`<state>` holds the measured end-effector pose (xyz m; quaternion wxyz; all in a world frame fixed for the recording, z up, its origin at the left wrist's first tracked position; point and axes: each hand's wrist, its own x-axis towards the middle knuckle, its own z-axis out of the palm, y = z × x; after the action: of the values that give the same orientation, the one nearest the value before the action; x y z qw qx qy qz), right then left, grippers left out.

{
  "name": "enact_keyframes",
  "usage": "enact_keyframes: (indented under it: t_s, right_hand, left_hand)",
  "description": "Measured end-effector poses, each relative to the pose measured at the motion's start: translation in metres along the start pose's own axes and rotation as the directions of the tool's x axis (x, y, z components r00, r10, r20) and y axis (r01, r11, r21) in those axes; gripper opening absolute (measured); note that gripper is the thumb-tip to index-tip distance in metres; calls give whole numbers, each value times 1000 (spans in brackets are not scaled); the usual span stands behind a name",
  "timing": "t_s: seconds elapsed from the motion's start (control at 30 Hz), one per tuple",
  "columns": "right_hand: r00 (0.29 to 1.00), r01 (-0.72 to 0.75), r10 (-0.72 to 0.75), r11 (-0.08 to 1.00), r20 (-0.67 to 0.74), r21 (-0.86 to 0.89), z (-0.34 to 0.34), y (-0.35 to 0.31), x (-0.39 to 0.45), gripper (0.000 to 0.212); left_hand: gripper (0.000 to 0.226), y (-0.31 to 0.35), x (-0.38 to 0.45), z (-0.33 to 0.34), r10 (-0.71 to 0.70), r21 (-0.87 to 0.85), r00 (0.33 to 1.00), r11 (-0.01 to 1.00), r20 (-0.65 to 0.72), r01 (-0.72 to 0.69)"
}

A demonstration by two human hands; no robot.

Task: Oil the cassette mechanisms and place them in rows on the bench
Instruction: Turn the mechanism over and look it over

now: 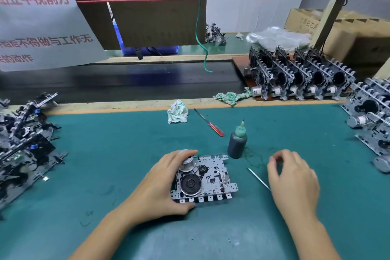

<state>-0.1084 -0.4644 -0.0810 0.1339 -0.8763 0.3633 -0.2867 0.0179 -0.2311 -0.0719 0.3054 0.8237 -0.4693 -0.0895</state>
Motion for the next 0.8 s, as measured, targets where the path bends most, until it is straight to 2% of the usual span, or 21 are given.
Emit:
enact_keyframes:
  t_s: [0.1, 0.2, 0.63, 0.73, 0.8]
  right_hand:
    - [997, -70, 70, 998, 13, -5, -1, 6, 5, 7]
    - [999, -39, 39, 999, 31, 14, -2, 4, 4, 6]
    - [998, 38, -43, 995, 52, 94, -1, 4, 4, 7]
    - [994, 113, -109, 975, -33, 191, -6, -1, 1, 11]
    - [969, 245, -222, 926, -110, 287, -13, -12, -3, 18]
  left_hand:
    - [102, -4, -1, 1, 8, -78, 1000, 997, 29, -6]
    - [107, -7, 0, -1, -17, -142, 1000, 990, 25, 20]
    - [109, -13, 0, -1, -38, -216, 999, 975, 30, 44]
    - [113, -14, 2, -4, -25, -238, 996, 970, 88, 46]
    - [109, -11, 8, -9, -45, -292, 994, 954, 101, 73]
